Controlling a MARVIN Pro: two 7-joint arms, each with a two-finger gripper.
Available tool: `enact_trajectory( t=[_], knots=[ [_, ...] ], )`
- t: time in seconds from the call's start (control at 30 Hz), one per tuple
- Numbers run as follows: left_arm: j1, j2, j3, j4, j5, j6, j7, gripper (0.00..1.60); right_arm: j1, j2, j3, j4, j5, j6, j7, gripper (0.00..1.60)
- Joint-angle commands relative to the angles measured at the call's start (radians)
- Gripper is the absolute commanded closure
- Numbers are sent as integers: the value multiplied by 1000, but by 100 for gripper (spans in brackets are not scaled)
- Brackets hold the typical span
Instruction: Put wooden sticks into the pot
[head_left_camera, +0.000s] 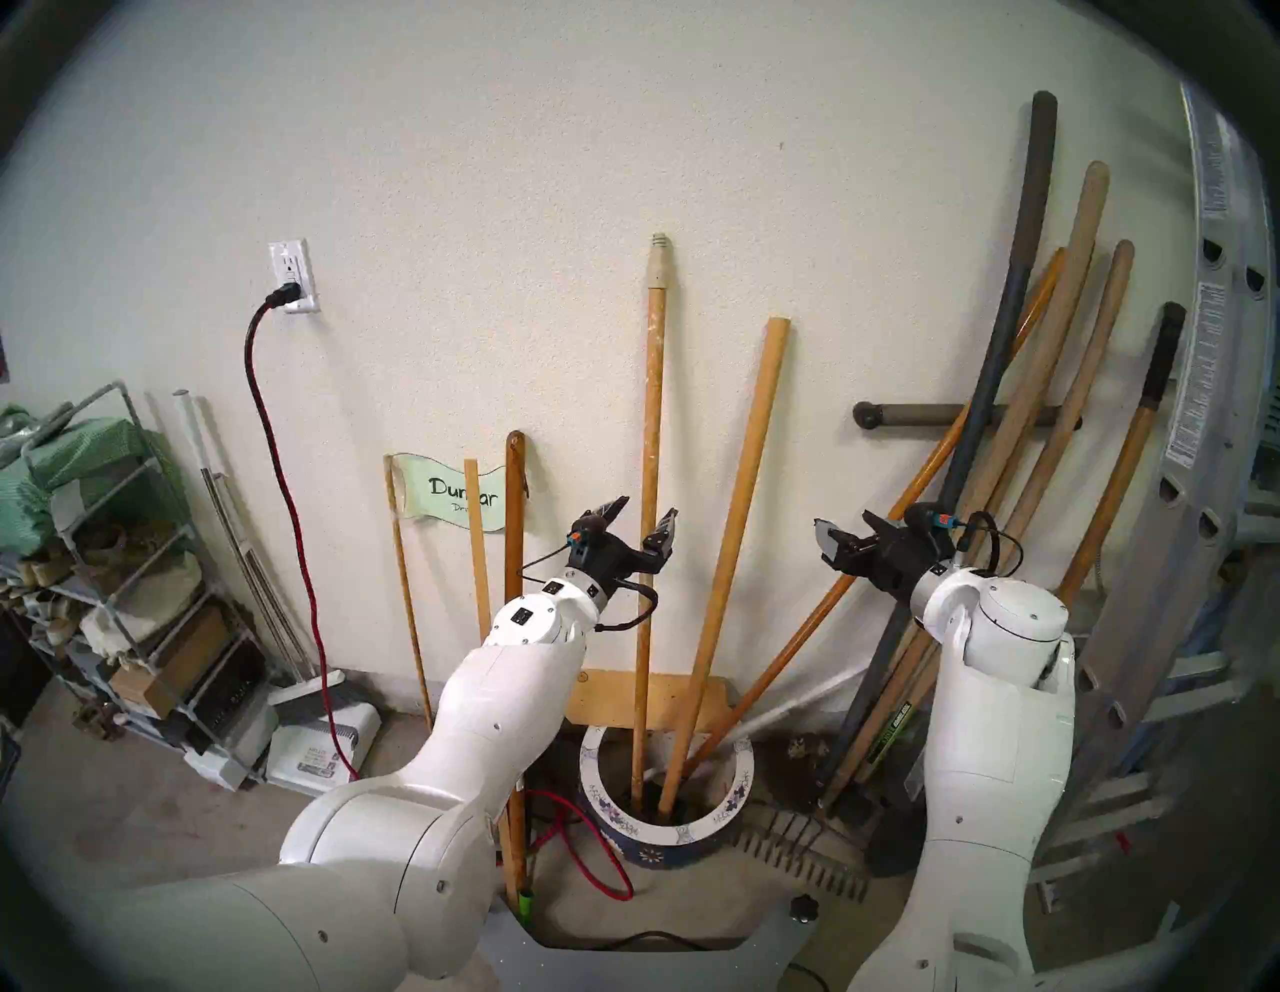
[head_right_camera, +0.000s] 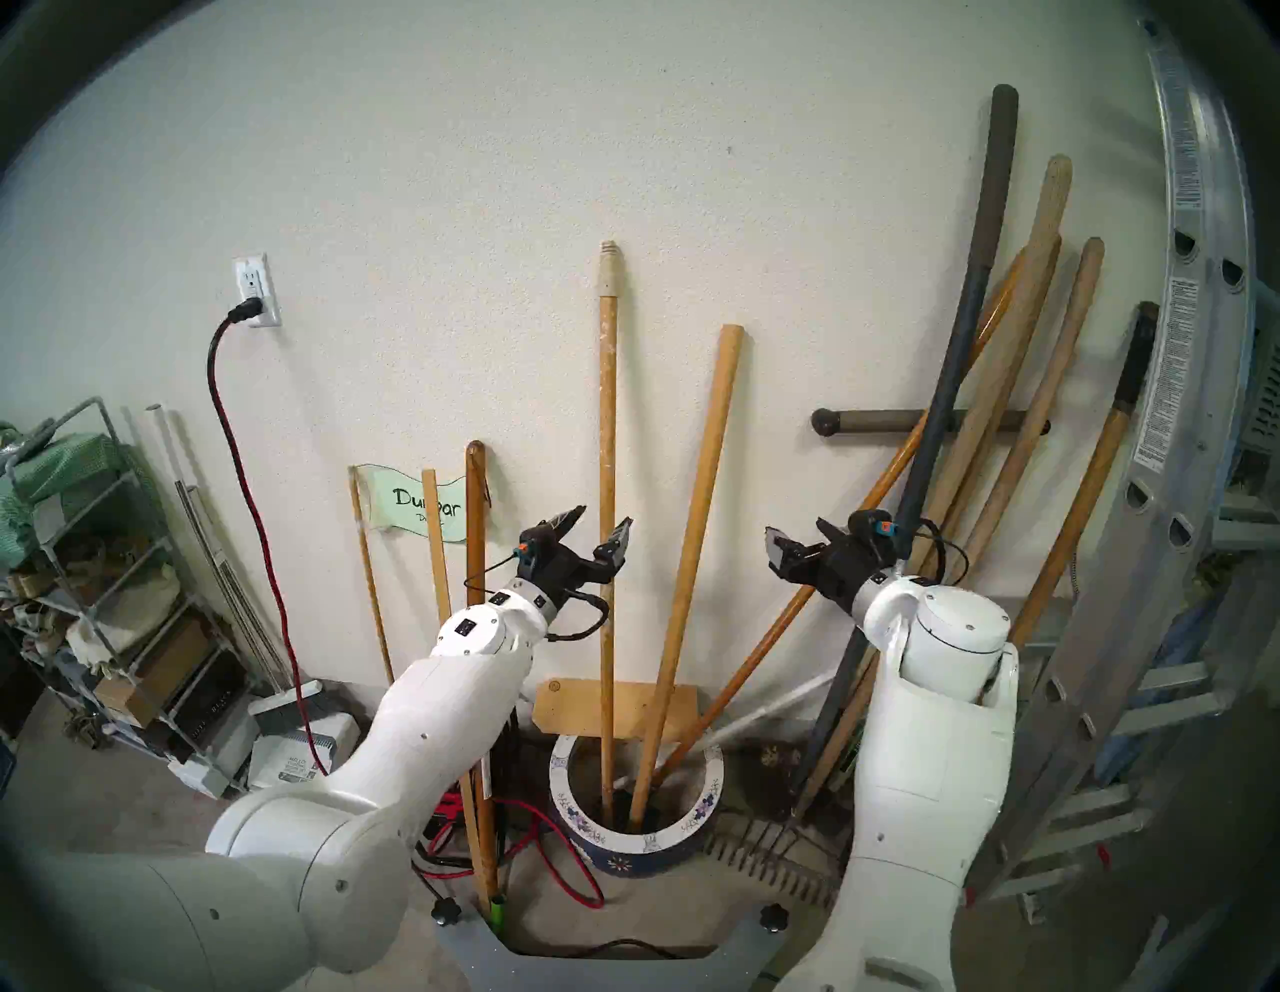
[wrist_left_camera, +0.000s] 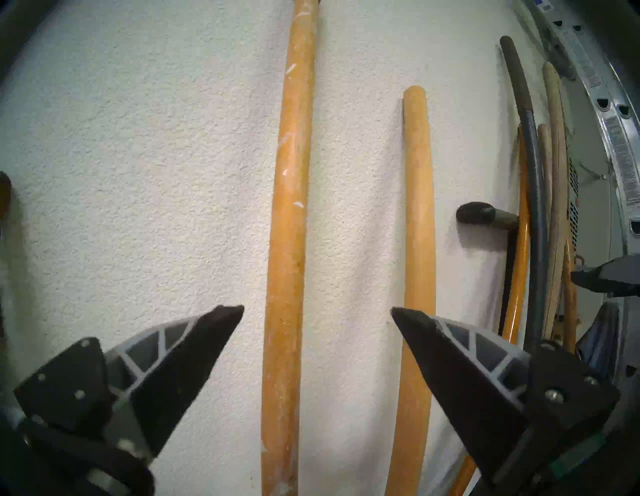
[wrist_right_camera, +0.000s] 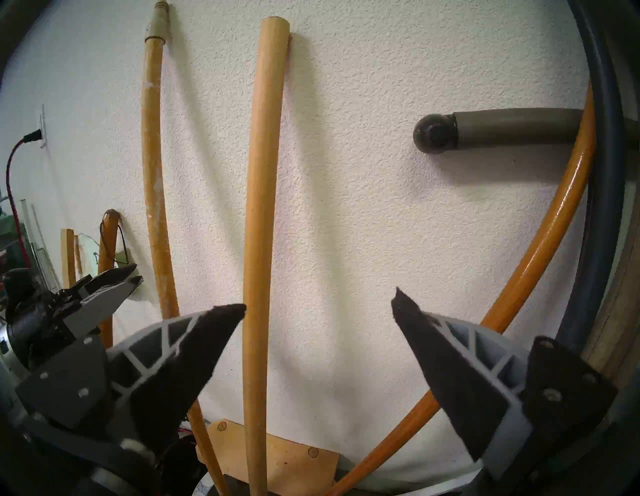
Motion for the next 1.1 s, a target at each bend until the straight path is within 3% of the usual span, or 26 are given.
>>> enact_trajectory(
  t=[0.0, 0.5, 0.63, 1.07],
  knots=[
    [80, -12, -10, -101, -19, -8, -2, 0, 1, 0, 0, -2, 0, 0, 0, 0],
    [240, -22, -30, -344, -42, 0, -3, 0, 1, 0, 0, -2, 0, 0, 0, 0],
    [303, -1, -27, -403, -51, 11, 11, 0, 1, 0, 0, -2, 0, 0, 0, 0],
    [456, 46, 22, -478, -76, 64, 73, 0, 1, 0, 0, -2, 0, 0, 0, 0]
  ],
)
